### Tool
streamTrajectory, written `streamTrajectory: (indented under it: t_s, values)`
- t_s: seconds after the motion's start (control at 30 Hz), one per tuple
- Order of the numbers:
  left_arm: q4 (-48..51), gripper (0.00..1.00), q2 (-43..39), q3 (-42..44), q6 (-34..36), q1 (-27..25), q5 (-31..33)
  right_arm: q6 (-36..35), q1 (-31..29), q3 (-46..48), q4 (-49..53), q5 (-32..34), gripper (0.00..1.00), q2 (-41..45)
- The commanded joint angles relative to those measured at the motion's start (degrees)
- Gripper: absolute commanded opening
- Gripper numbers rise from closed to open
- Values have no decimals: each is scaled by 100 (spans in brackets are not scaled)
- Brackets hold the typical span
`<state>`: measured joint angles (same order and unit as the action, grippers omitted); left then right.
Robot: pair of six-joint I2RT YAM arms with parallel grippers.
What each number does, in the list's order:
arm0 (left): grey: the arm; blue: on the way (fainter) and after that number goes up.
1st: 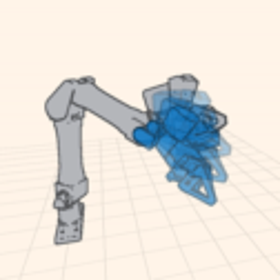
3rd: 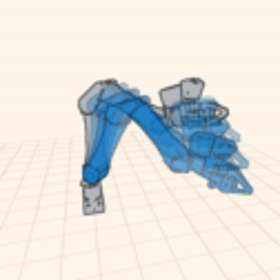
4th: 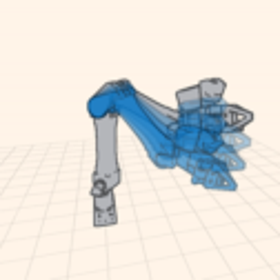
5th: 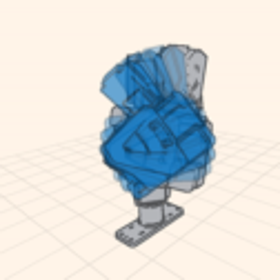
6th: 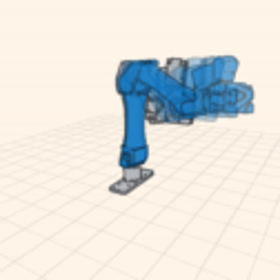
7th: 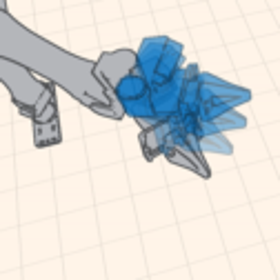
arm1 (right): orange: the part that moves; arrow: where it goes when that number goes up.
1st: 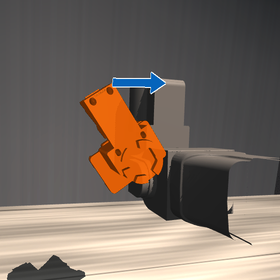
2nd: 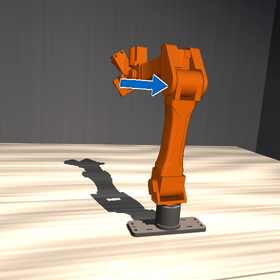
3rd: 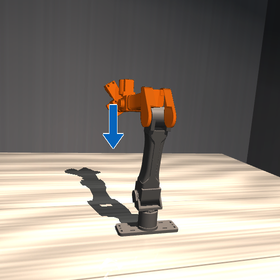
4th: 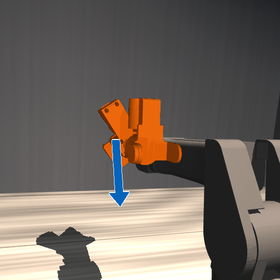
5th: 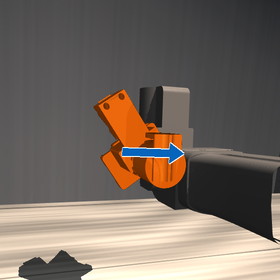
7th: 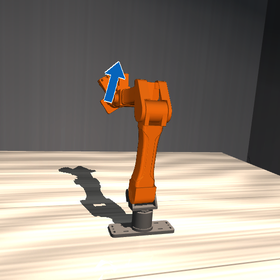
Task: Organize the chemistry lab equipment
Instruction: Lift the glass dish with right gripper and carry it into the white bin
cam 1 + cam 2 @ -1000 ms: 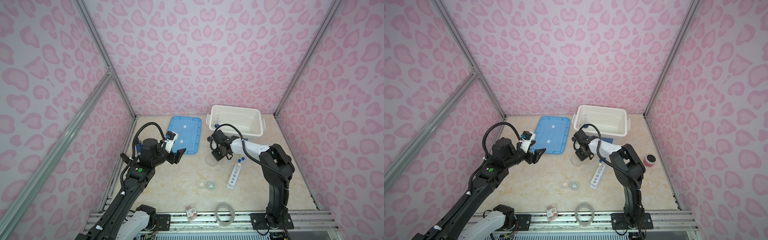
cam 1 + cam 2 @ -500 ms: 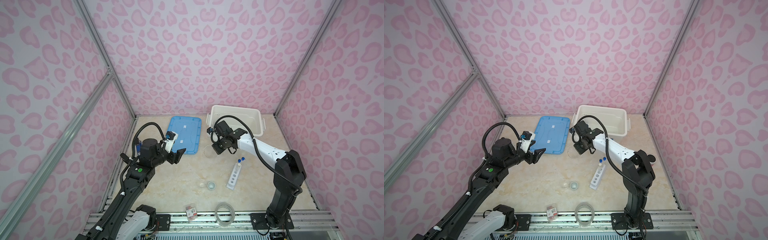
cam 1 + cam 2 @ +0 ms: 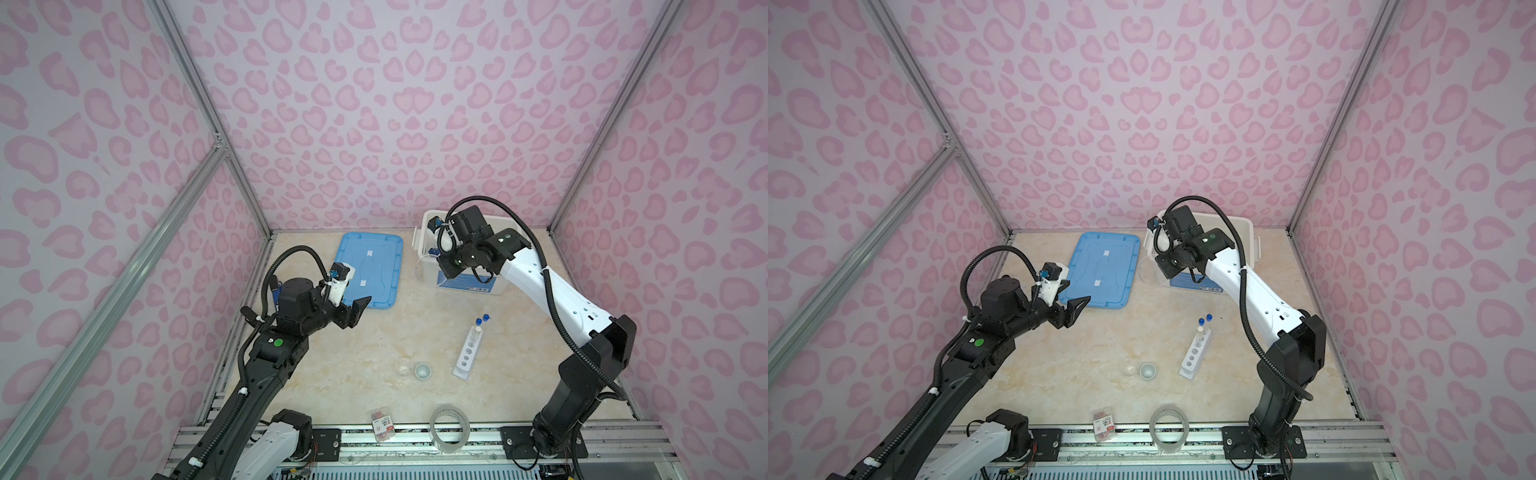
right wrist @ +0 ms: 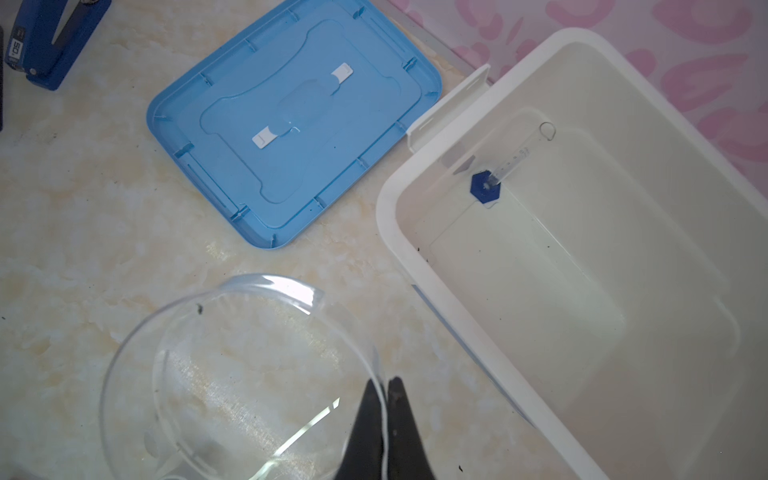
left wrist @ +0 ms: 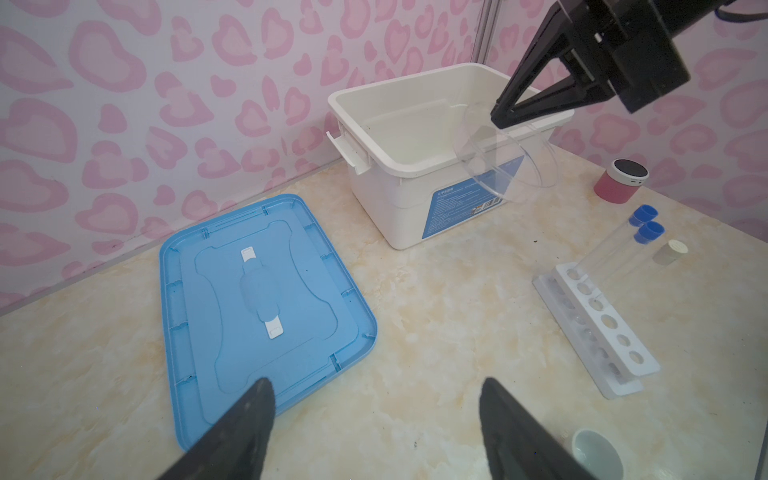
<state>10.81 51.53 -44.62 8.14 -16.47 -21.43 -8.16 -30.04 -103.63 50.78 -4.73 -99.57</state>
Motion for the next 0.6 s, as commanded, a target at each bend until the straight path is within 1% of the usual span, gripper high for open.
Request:
streamTrajectory:
  t_s: [0.0, 0.1, 0.2, 0.3, 0.43, 0.57]
  values:
    - [23, 79, -54, -73, 36, 12, -13, -10, 257, -123, -120, 95, 3, 25]
    - [2, 79, -70, -88, 8, 7, -35, 19, 508, -332, -201, 237, 3, -68]
    - [-12, 79, -38, -151, -87, -5, -43, 109, 817, -523, -349, 127, 3, -231]
    - [-41, 78, -54, -97, -103, -36, 112, 140, 1078, -899, -286, 134, 3, -580]
    - [-44, 78, -107, -65, -85, -44, 185, 62, 1233, -1479, -44, 334, 3, -1159]
    - [-36, 78, -54, -73, -87, -44, 201, 51, 1377, -1909, 51, 401, 3, -1674]
